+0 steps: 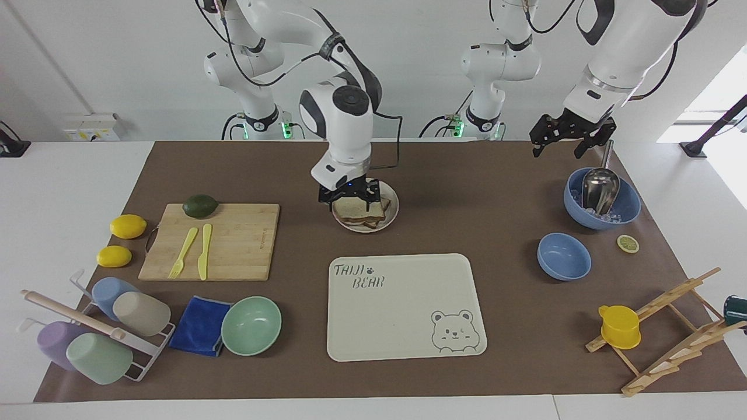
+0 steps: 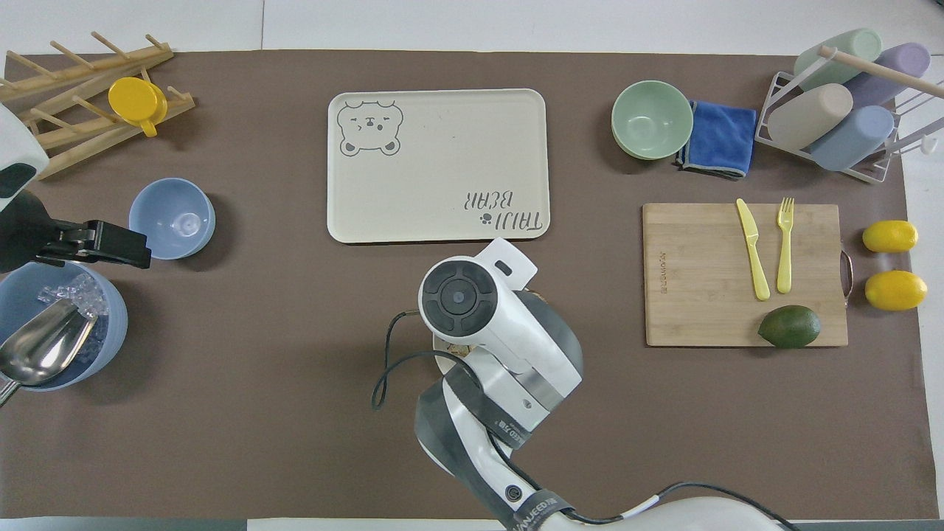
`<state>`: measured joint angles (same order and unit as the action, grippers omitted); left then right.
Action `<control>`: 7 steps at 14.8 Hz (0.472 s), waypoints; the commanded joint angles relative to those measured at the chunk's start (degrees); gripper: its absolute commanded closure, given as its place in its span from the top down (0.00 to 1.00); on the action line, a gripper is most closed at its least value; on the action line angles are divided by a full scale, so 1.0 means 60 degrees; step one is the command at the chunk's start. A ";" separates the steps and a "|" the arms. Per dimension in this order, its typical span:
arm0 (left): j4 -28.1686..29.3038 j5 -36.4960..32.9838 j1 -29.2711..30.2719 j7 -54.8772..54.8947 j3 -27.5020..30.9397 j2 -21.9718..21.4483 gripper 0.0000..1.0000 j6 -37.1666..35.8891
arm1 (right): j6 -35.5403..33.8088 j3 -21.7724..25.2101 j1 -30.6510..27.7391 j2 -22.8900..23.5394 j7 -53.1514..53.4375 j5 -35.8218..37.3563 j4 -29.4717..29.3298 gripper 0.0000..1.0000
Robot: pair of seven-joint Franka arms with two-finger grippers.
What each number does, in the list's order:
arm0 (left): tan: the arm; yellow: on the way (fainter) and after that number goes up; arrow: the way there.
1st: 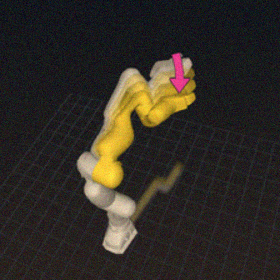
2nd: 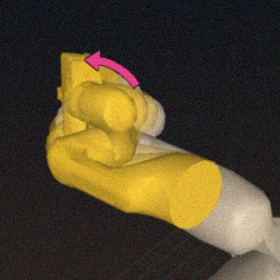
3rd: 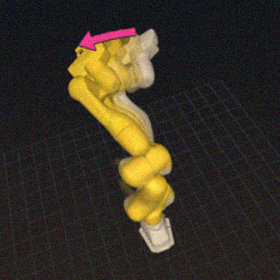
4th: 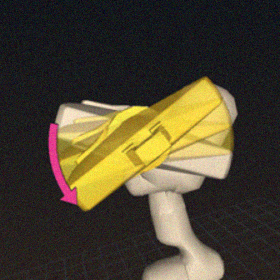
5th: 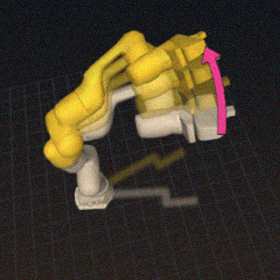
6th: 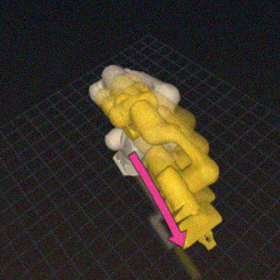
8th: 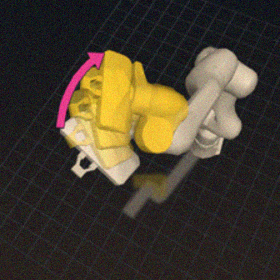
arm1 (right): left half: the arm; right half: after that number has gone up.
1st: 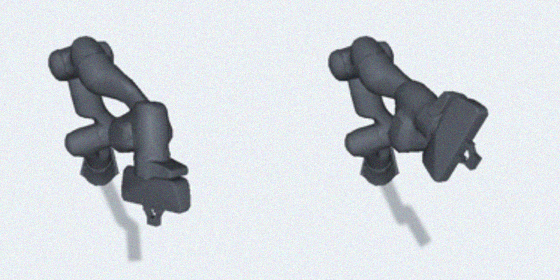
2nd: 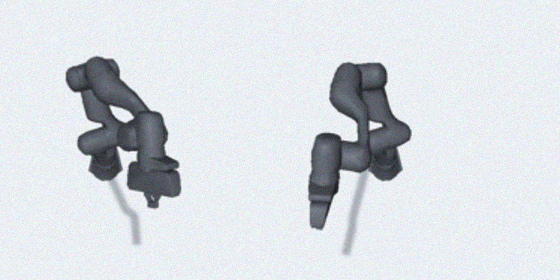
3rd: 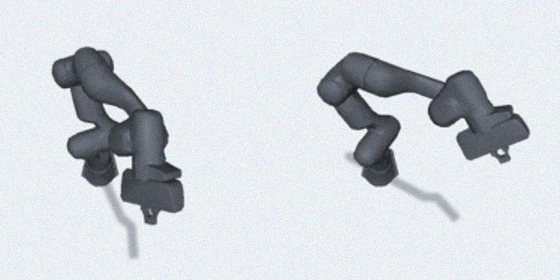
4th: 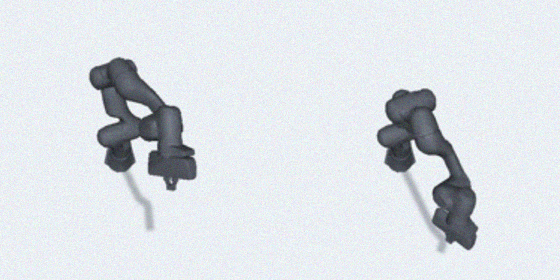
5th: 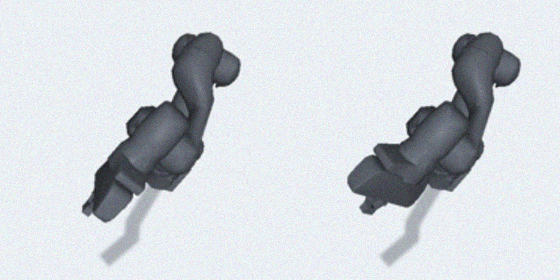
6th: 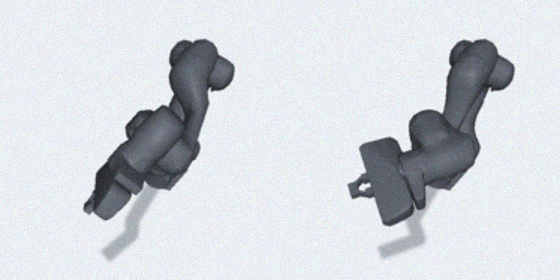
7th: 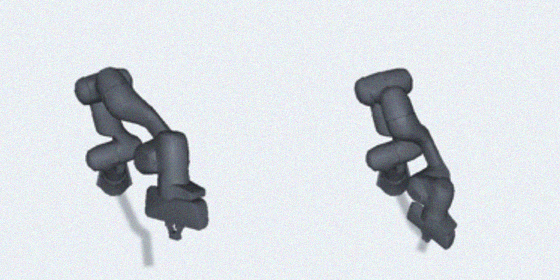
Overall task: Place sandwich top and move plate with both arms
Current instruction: 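Retract the right gripper while the left gripper reaches toward the plate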
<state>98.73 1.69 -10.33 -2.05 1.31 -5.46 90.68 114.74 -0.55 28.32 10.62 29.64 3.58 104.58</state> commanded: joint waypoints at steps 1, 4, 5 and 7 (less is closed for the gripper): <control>0.0653 0.0347 -0.0299 -0.0593 0.0061 -0.0378 1.00 0.0516 | -0.1203 -0.0114 -0.0792 -0.0392 -0.0691 -0.0186 -0.0713 1.00; 0.1062 0.0377 -0.0870 -0.1458 0.0046 -0.0393 1.00 0.1072 | -0.2989 0.0017 -0.1626 -0.0962 -0.1261 -0.0886 -0.1695 1.00; 0.1194 0.0565 -0.1045 -0.1634 0.0061 -0.0393 1.00 0.1262 | -0.3386 0.0018 -0.2108 -0.1095 -0.1699 -0.0990 -0.1871 1.00; 0.1400 0.0801 -0.1280 -0.1928 0.0046 -0.0349 1.00 0.1599 | -0.3885 0.0192 -0.2682 -0.1213 -0.2855 -0.0977 -0.2194 1.00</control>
<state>103.90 5.19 -16.36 -11.50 1.07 -5.95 97.32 94.17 0.08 15.63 3.49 18.43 -0.49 93.33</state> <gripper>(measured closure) 0.000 0.000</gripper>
